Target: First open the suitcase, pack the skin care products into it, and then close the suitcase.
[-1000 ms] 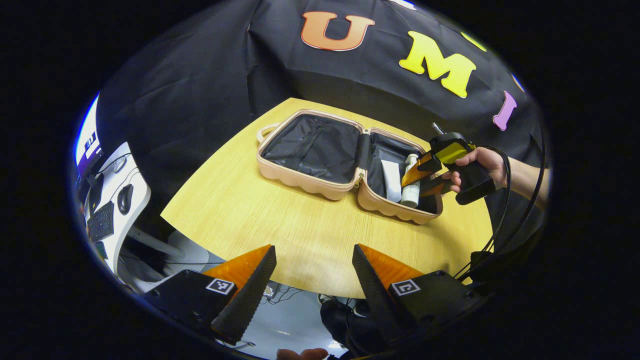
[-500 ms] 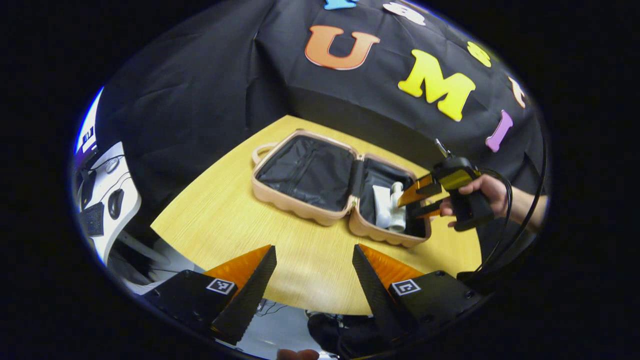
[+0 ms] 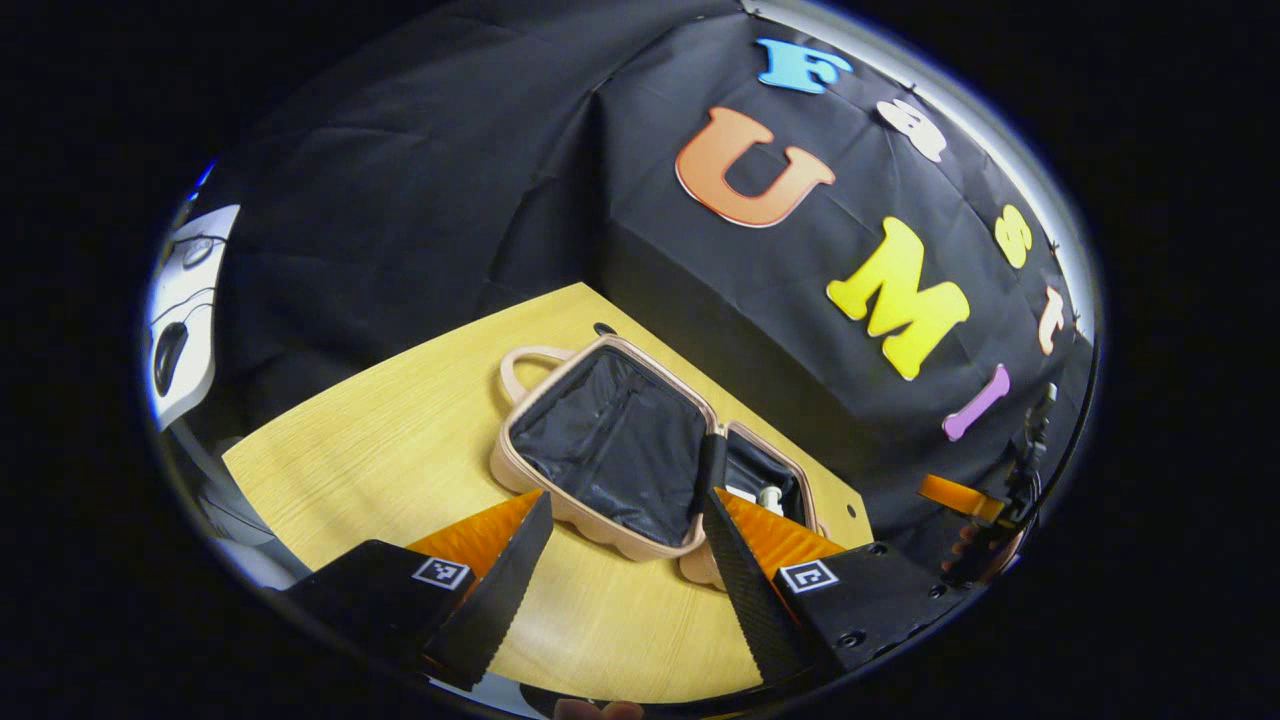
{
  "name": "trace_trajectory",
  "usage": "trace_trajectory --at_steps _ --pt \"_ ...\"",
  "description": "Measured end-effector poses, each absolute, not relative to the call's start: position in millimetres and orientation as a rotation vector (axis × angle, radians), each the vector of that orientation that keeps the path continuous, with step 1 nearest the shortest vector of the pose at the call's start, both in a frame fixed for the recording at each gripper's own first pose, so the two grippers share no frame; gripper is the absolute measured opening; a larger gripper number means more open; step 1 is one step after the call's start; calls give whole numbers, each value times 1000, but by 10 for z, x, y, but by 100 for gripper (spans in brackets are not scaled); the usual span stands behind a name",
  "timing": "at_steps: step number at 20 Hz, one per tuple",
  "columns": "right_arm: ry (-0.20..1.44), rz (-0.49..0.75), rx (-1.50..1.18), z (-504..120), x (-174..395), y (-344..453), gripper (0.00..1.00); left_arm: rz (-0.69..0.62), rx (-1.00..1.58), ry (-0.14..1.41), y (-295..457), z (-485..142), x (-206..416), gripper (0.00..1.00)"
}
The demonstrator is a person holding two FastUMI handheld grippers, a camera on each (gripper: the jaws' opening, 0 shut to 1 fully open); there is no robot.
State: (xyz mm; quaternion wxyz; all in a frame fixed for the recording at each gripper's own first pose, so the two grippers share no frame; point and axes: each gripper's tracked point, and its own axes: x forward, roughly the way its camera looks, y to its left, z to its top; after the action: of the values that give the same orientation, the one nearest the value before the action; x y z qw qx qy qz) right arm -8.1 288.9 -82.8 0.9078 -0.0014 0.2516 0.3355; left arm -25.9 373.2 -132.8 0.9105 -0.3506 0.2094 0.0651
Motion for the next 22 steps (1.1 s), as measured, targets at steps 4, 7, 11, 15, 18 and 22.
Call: trace_trajectory --at_steps 4,7,11,15,18,22 --pt "473 730 -12 -648 -304 2677 73 55 -845 348 4148 -1386 74 96" --pt "470 704 -26 -574 -298 2514 73 98 -914 302 4653 -1611 374 96" --pt "472 675 -88 -610 -312 2412 73 104 -1066 331 4930 -2009 727 93" --pt "501 641 -136 -688 -362 2320 73 84 -1186 387 4960 -2313 988 98" --pt "516 619 -141 -747 -340 2277 73 104 -1207 401 4991 -2503 1204 48" --pt "538 582 -135 -828 -349 2182 73 97 -1283 408 4955 -2533 1477 25"
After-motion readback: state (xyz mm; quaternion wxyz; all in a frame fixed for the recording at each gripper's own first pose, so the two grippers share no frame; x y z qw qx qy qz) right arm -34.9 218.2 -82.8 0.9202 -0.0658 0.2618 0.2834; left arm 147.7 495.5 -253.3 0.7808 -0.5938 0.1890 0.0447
